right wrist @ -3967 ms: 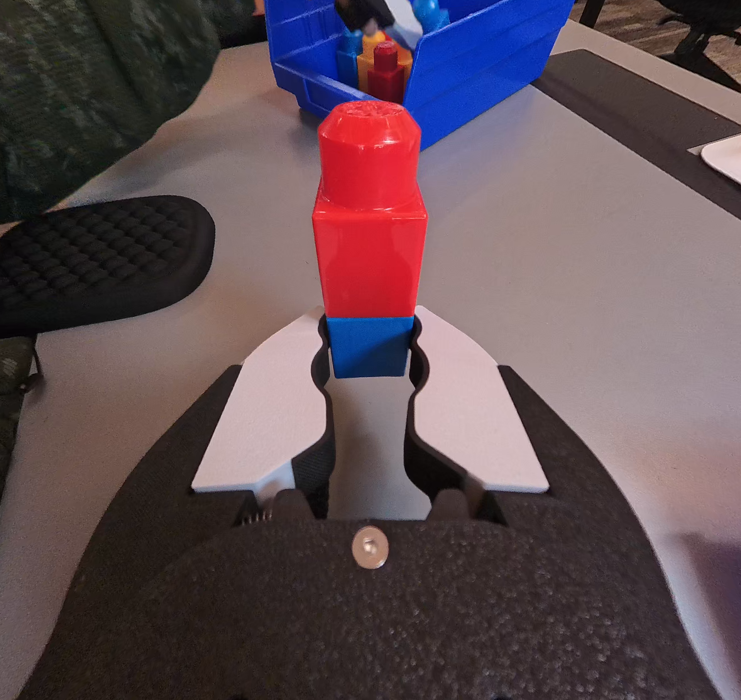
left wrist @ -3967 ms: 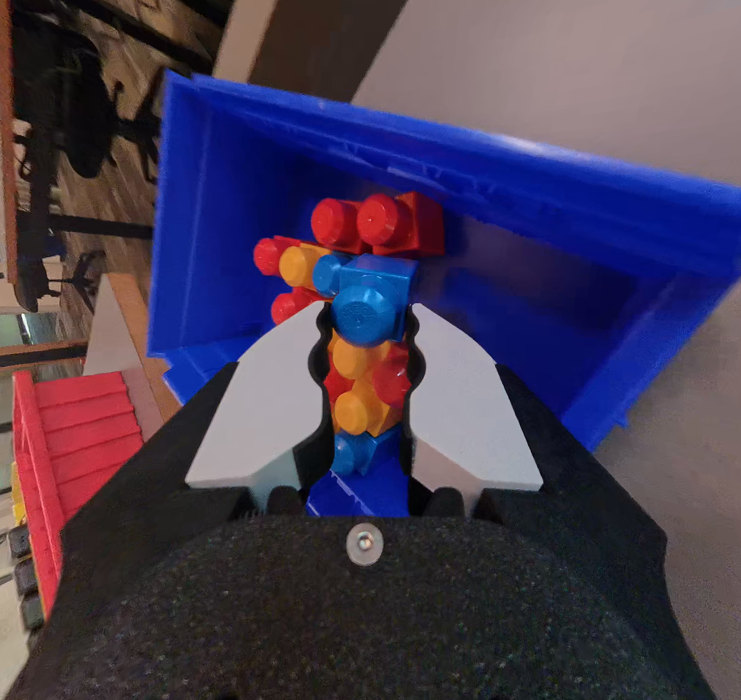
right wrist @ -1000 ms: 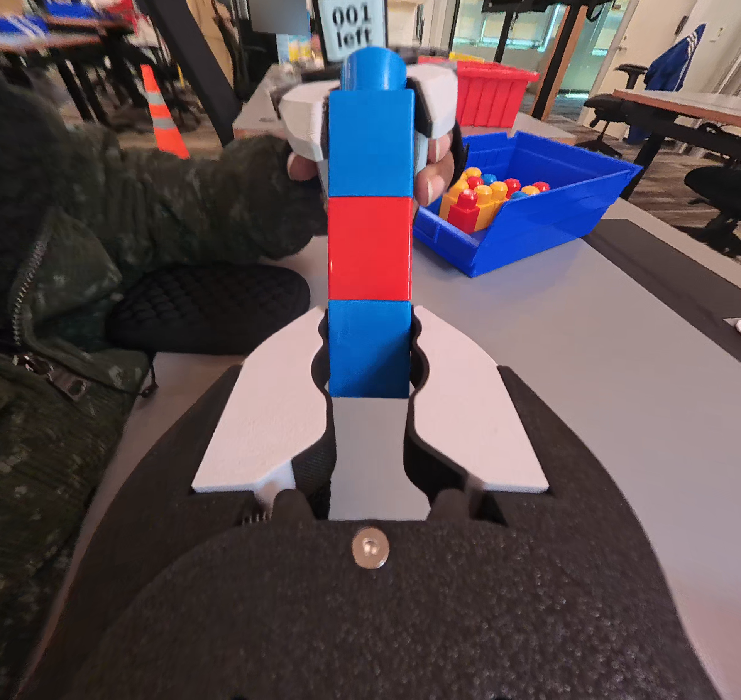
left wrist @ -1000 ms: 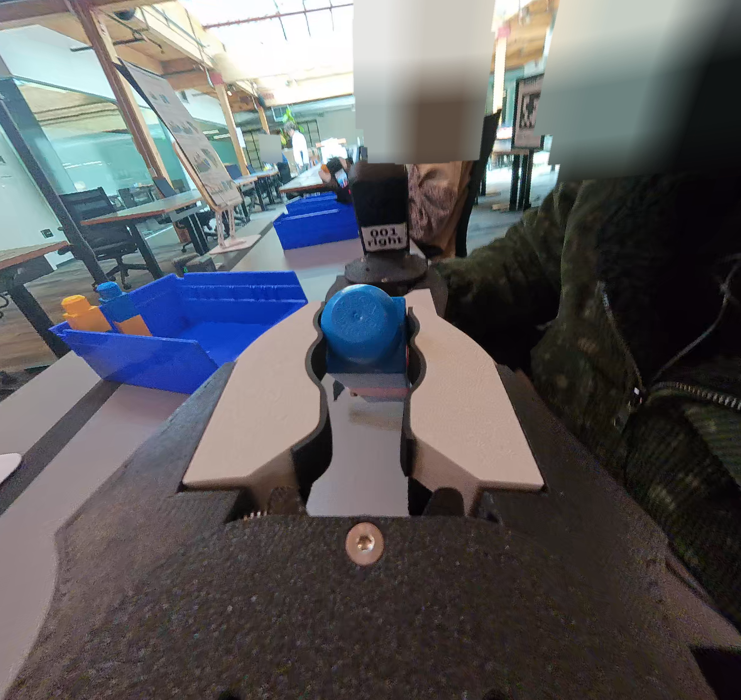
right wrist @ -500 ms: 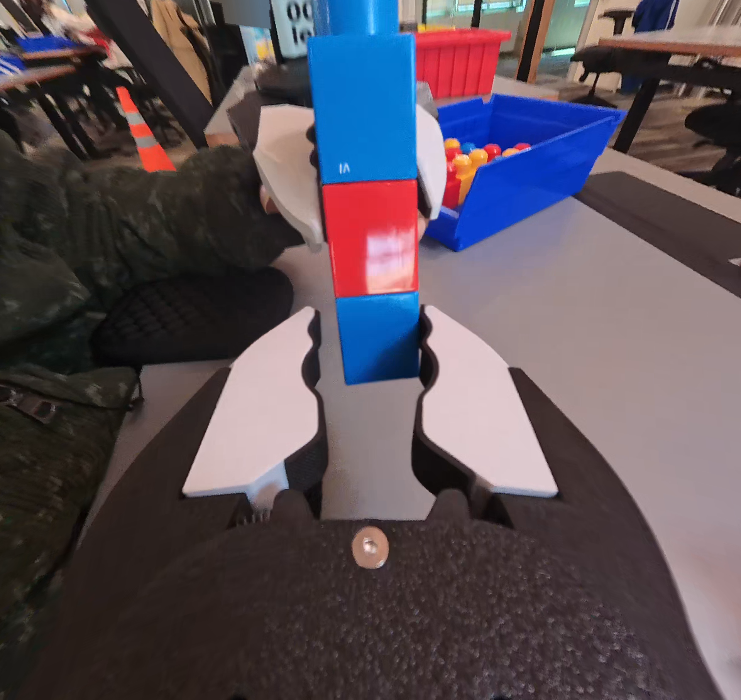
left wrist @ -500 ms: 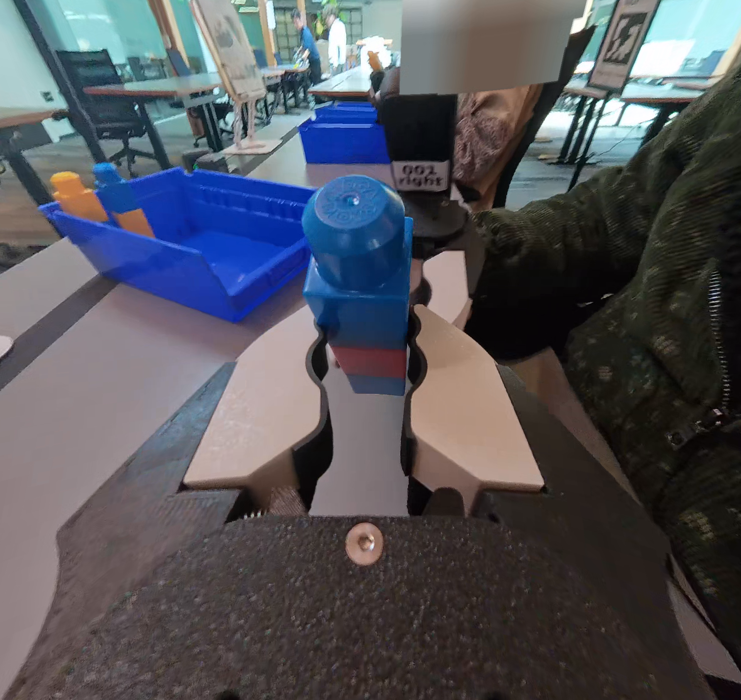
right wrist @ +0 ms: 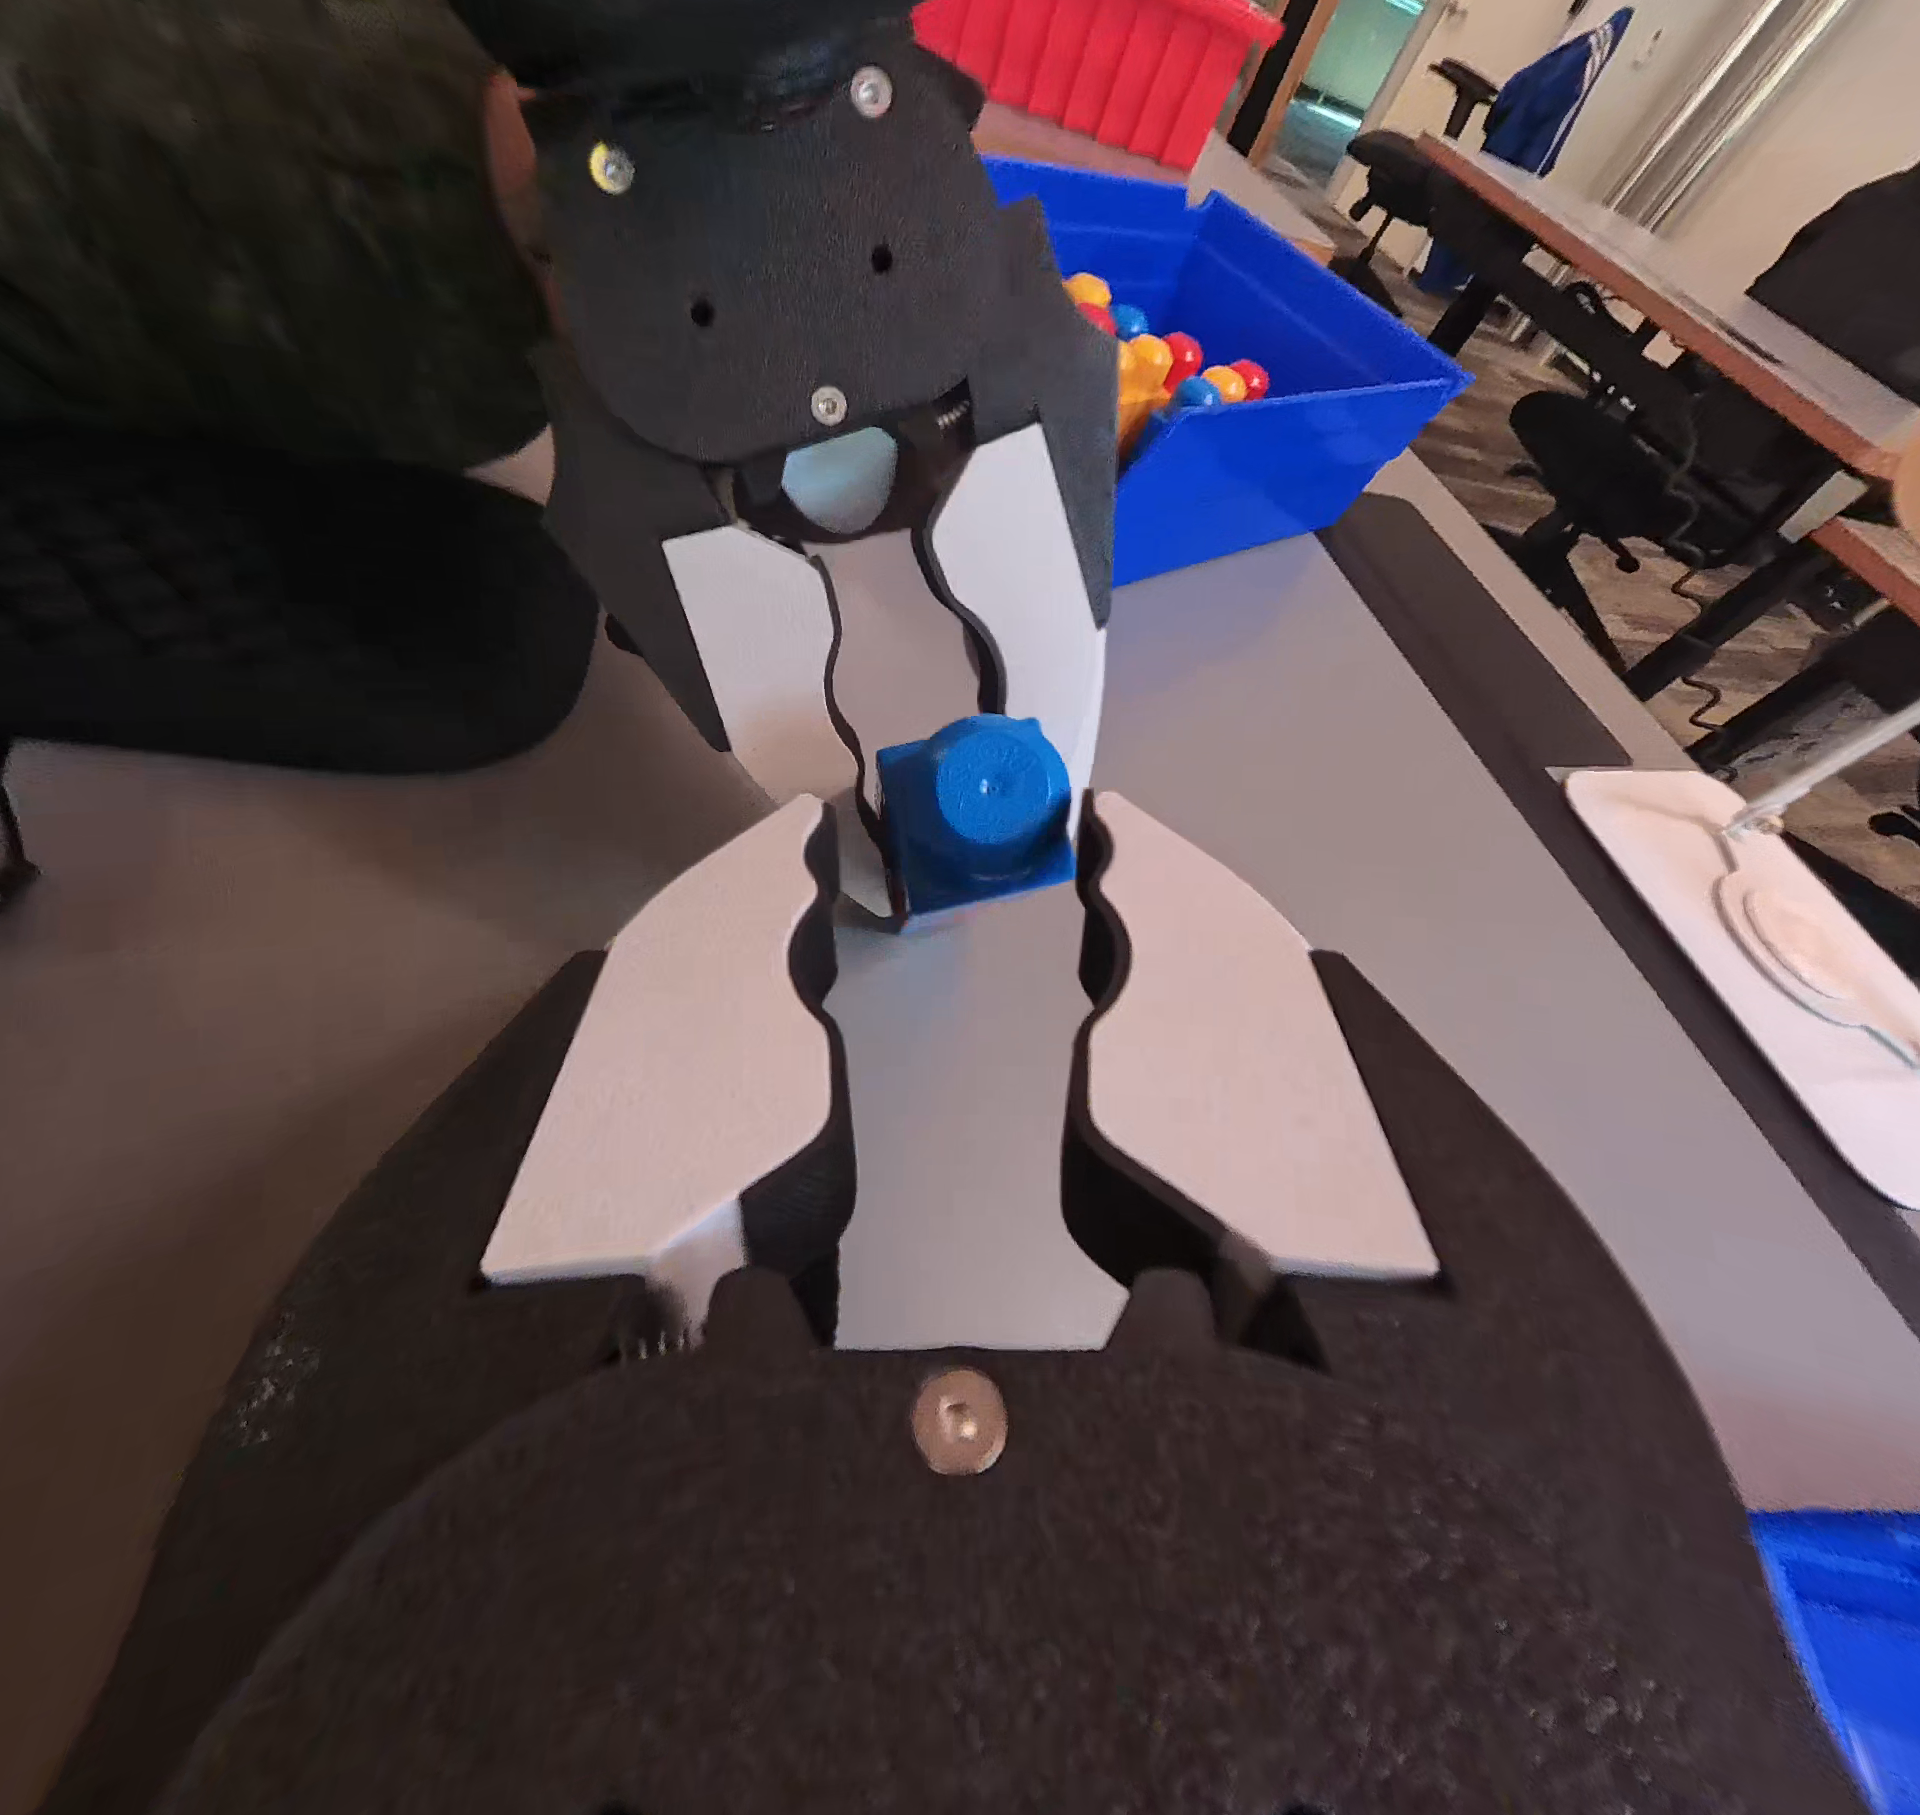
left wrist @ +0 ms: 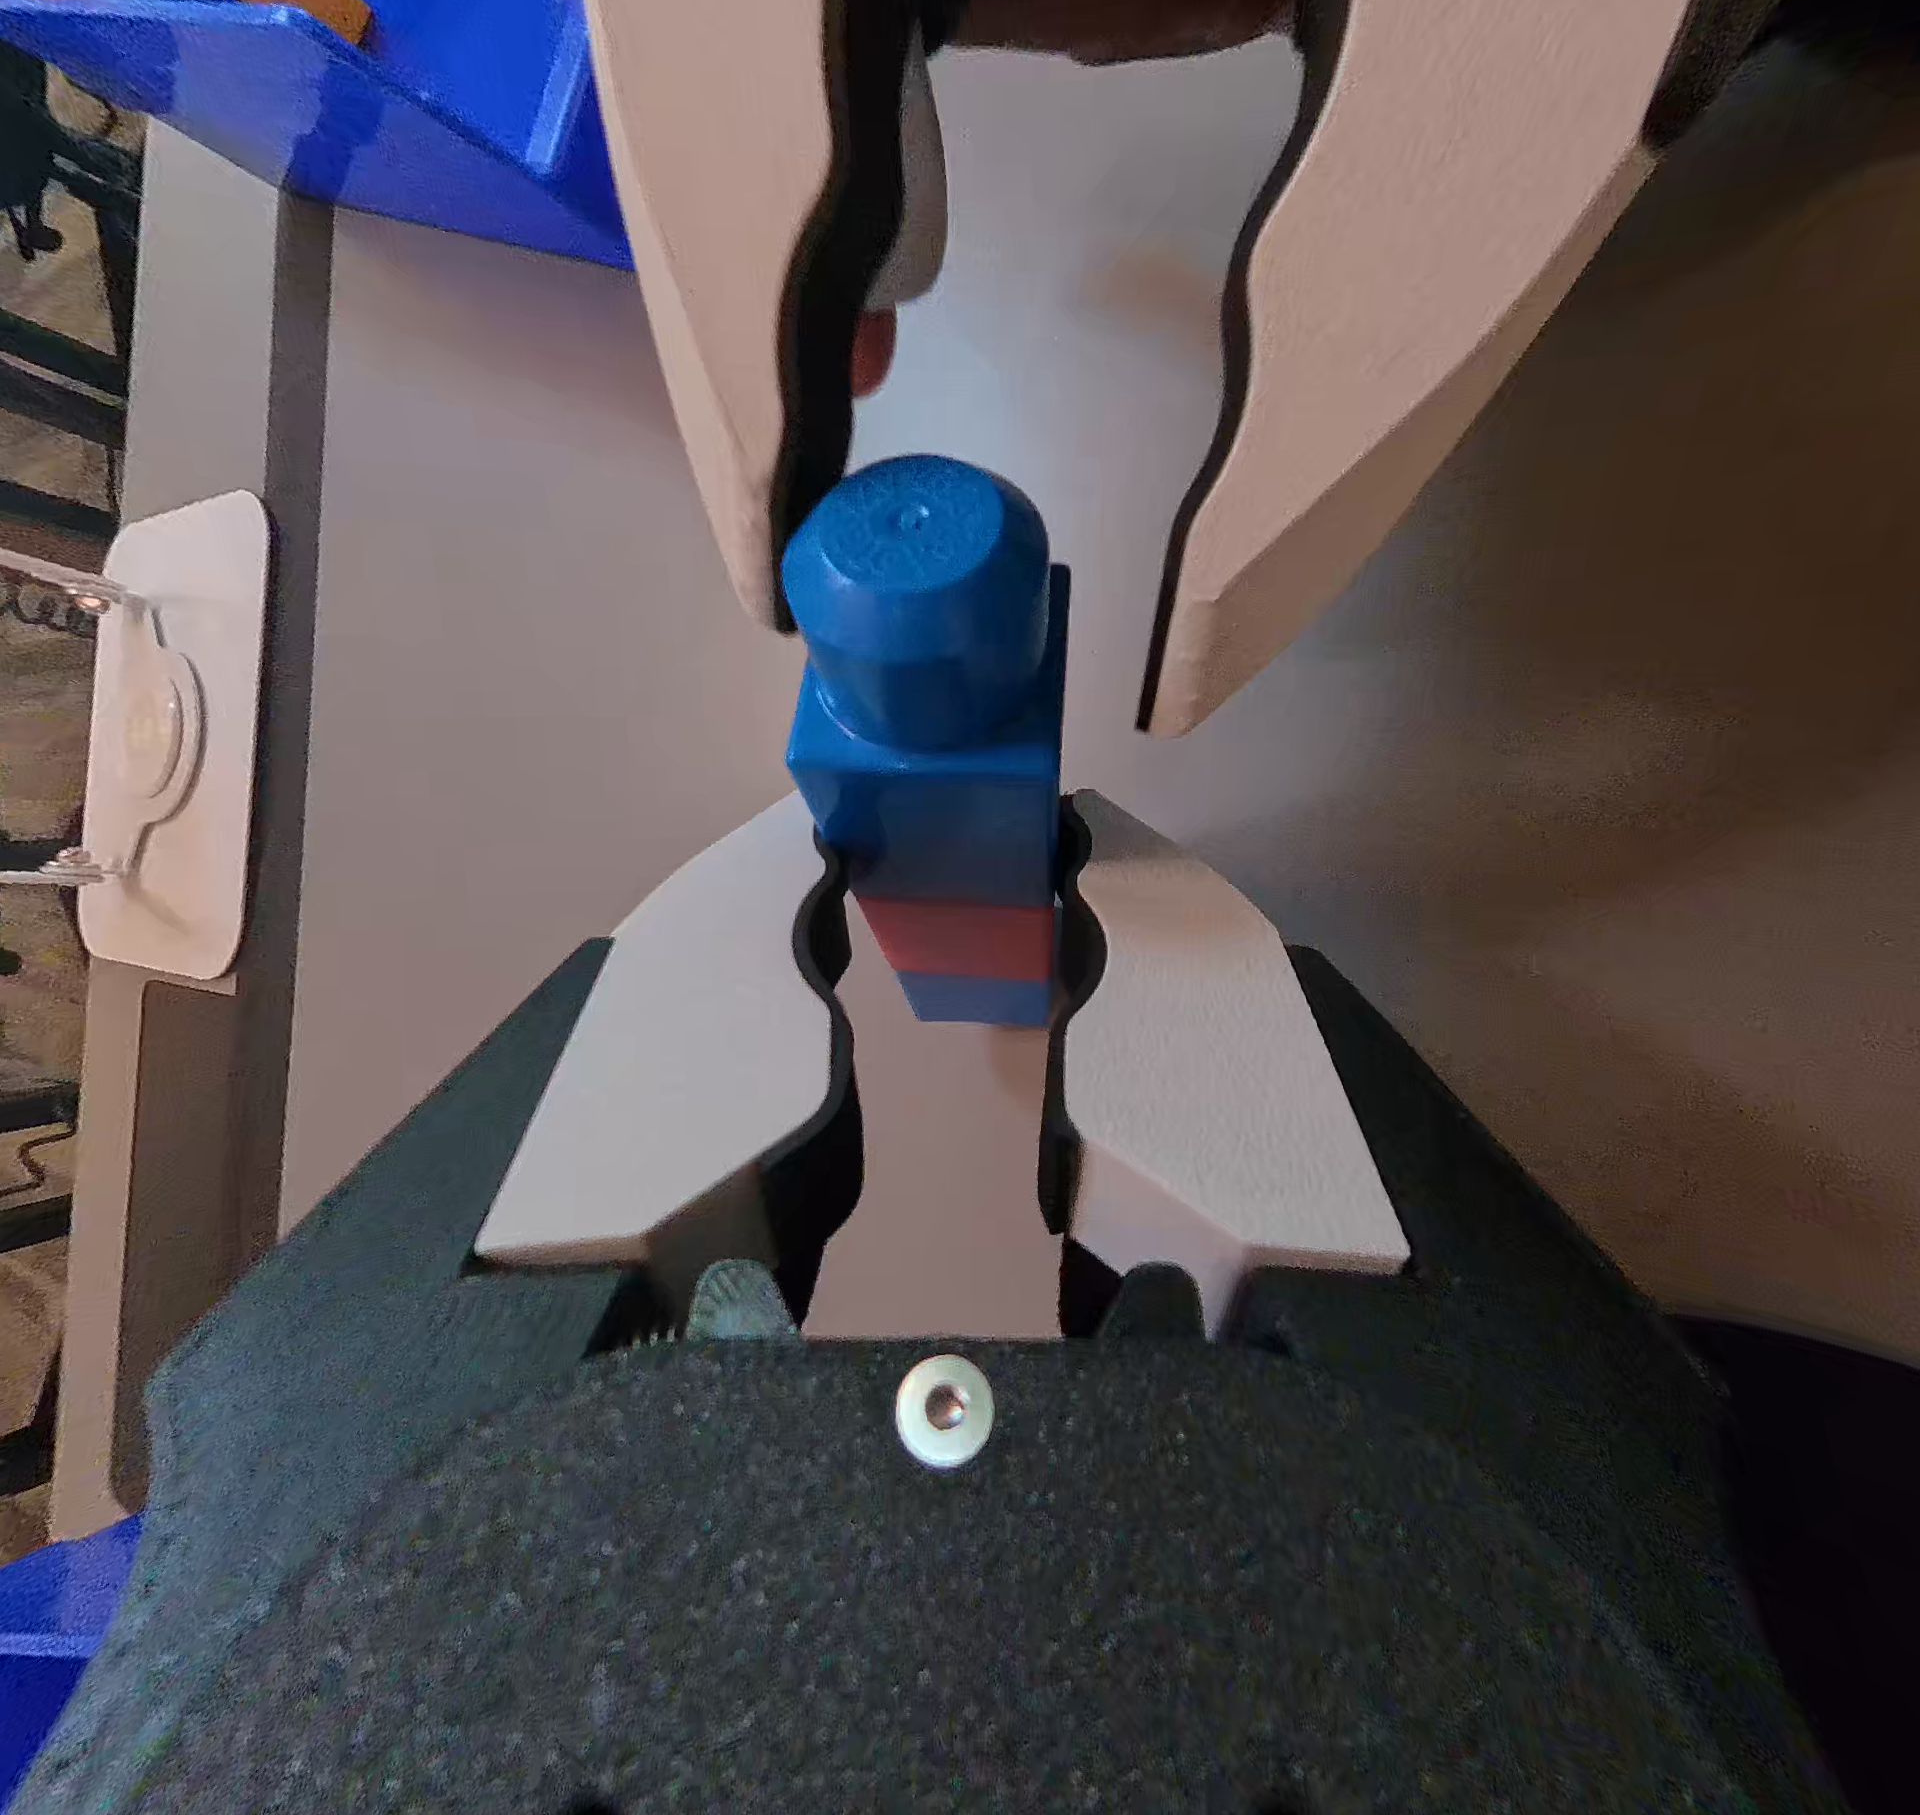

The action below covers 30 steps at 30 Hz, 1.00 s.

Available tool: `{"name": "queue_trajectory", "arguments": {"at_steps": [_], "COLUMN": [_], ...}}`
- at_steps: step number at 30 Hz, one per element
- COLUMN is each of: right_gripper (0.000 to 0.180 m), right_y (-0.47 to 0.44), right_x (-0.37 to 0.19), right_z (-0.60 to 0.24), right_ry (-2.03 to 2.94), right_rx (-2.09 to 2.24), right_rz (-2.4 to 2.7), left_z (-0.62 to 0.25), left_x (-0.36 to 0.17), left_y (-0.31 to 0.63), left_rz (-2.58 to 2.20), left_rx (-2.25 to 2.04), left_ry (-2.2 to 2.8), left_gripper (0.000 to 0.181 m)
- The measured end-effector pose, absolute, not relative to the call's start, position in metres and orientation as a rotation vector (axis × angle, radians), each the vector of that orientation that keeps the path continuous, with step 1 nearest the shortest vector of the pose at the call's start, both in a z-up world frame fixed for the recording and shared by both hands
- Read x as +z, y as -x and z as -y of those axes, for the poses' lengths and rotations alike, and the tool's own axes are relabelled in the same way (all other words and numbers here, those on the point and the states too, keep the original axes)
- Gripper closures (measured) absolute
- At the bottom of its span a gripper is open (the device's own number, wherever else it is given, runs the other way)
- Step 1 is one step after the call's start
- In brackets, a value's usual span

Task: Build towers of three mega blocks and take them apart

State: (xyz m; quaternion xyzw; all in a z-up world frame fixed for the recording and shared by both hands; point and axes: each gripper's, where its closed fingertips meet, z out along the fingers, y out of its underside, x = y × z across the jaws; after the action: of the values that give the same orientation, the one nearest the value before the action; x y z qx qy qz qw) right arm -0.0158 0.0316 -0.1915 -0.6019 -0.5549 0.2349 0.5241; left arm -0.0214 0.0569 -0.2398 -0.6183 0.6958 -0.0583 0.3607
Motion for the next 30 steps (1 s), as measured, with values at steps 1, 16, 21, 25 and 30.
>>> {"name": "queue_trajectory", "arguments": {"at_steps": [1,16,21,25,30], "right_gripper": [0.139,0.148,0.148,0.148,0.147], "right_y": [0.018,-0.169,-0.288,-0.341,-0.351], "right_x": [-0.193,-0.062,-0.099,-0.147,-0.174], "right_z": [-0.031,-0.174,-0.282,-0.330,-0.363], "right_ry": [1.431,1.680,2.022,2.137,2.143], "right_rx": [0.544,0.174,0.041,0.049,0.135], "right_rz": [1.341,1.020,0.855,0.782,0.768], "left_z": [-0.056,-0.120,-0.133,-0.138,-0.149], "left_x": [-0.240,-0.109,-0.099,-0.099,-0.102], "left_y": [0.022,0.070,0.091,0.102,0.119], "left_rz": [-1.808,-0.850,-0.732,-0.739,-0.712], "left_rx": [-0.135,-0.757,-0.729,-0.627,-0.567], "left_ry": [1.583,1.334,1.327,1.321,1.337], "left_gripper": [0.144,0.181,0.181,0.181,0.181]}}
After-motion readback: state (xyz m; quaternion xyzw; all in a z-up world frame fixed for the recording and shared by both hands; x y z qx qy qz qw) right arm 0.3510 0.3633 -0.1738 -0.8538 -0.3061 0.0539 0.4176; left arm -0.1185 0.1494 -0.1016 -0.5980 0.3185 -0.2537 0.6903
